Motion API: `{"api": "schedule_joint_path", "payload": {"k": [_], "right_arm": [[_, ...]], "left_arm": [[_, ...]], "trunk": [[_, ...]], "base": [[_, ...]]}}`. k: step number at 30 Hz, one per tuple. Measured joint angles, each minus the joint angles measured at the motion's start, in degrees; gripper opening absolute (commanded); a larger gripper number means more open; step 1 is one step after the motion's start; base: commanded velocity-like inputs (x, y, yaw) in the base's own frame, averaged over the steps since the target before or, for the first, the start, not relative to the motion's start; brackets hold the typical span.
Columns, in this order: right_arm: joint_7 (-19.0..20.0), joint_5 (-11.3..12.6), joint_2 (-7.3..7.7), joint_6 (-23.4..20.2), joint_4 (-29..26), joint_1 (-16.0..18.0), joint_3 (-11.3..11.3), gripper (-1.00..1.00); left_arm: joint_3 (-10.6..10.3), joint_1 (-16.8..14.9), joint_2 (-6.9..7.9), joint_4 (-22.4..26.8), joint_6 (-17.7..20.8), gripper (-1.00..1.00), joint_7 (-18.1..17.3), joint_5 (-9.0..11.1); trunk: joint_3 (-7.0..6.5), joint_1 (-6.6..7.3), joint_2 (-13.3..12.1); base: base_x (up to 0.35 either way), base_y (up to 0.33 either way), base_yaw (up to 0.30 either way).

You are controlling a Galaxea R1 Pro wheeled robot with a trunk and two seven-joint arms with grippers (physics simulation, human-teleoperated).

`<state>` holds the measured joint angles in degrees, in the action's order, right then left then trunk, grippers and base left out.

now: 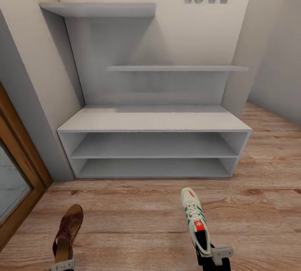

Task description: Pick up the two gym shoes and the two sandals from the corridor floor and place them onto the hallstand (shoe rack) in the corridor, making sure they are on the rack and not on the floor. Arrange them so the two gym shoes are next to each other and the two sandals are next to each other.

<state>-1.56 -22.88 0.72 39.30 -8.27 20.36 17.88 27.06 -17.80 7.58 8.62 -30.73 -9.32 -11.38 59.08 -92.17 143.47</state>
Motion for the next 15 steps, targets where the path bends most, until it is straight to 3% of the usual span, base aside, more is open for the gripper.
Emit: {"api": "schedule_joint_path", "payload": {"k": [4, 8, 11, 15], "right_arm": [[-0.05, 0.01, 0.73, 0.05, -0.07, 0.00, 0.11, -1.00], [-0.42, 0.28, 2.41, 0.01, -0.08, 0.01, 0.50, -1.00], [-1.74, 1.30, 3.80, -0.13, -0.07, 0.00, 2.03, -1.00], [-2.52, 2.18, 4.37, -0.21, -0.07, 0.02, 3.70, -1.00]], "left_arm": [[-0.01, -0.66, 0.04, 0.36, 0.22, -1.00, 0.05, -0.04], [-0.06, -2.99, -0.27, 1.20, 1.36, -1.00, 0.26, -0.07], [0.01, -6.29, -0.33, 1.55, 5.53, -1.00, 1.55, -0.09], [0.08, -9.86, -0.47, 1.72, 10.77, -1.00, 5.59, -0.10]], "trunk": [[0.00, 0.00, 0.00], [-0.01, 0.00, 0.00], [0.00, 0.00, 0.00], [0.00, 0.00, 0.00]], "base": [[0.000, 0.000, 0.000], [0.000, 0.000, 0.000], [0.000, 0.000, 0.000], [0.000, 0.000, 0.000]]}}
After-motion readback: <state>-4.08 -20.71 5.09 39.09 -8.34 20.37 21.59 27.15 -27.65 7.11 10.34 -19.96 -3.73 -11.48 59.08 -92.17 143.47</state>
